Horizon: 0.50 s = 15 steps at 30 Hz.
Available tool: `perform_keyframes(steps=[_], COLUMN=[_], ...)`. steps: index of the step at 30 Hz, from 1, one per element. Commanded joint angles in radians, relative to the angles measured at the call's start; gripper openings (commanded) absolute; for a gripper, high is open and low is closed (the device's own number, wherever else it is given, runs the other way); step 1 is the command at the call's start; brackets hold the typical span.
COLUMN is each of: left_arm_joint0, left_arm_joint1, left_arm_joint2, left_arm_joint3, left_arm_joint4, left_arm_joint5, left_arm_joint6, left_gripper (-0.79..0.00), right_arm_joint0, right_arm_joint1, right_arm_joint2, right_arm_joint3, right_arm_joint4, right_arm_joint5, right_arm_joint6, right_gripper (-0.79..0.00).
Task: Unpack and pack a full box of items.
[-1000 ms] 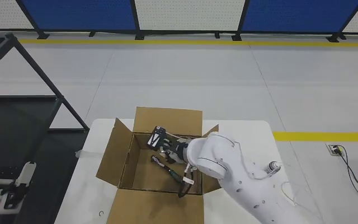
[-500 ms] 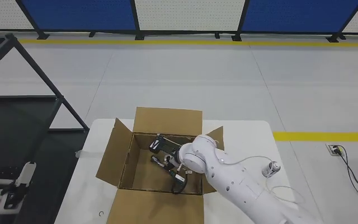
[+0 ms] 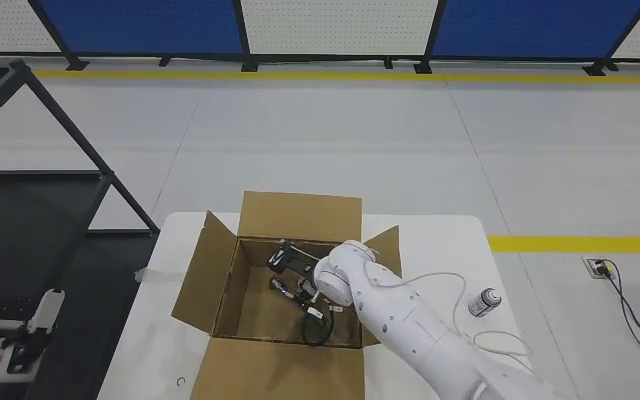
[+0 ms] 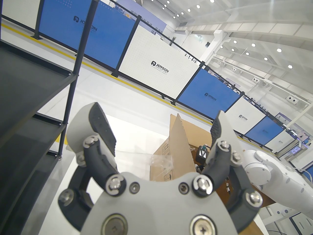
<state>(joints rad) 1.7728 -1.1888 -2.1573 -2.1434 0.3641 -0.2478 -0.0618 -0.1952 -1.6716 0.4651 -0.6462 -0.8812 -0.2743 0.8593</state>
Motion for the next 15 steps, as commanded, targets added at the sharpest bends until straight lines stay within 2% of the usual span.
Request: perform_keyframes(steps=[1,3,6,15], left_arm_joint0=[0.0,0.0,0.0,0.0], left_arm_joint1=[0.0,0.0,0.0,0.0], left_arm_joint2=[0.0,0.0,0.0,0.0], left_arm_joint3=[0.0,0.0,0.0,0.0], left_arm_joint4=[0.0,0.0,0.0,0.0], left_arm_joint5=[0.0,0.0,0.0,0.0], left_arm_joint6=[0.0,0.0,0.0,0.0], left_gripper=[0.0,0.0,0.0,0.0], right_arm_joint0=[0.004,0.006,0.008,0.003], right_arm_joint1=[-0.006,-0.012,-0.017,-0.019], right_arm_joint2=[0.001,0.004,0.008,0.032], right_arm_joint3=[0.015,0.028,0.045,0.046], right_arm_joint4=[-0.002,-0.001,-0.005,-0.028], right_arm_joint5=[-0.001,-0.005,-0.013,-0.005], right_arm_joint6=[-0.005,-0.013,-0.019,-0.042], right_gripper=[-0.557,-0.514,-0.489,-0.465])
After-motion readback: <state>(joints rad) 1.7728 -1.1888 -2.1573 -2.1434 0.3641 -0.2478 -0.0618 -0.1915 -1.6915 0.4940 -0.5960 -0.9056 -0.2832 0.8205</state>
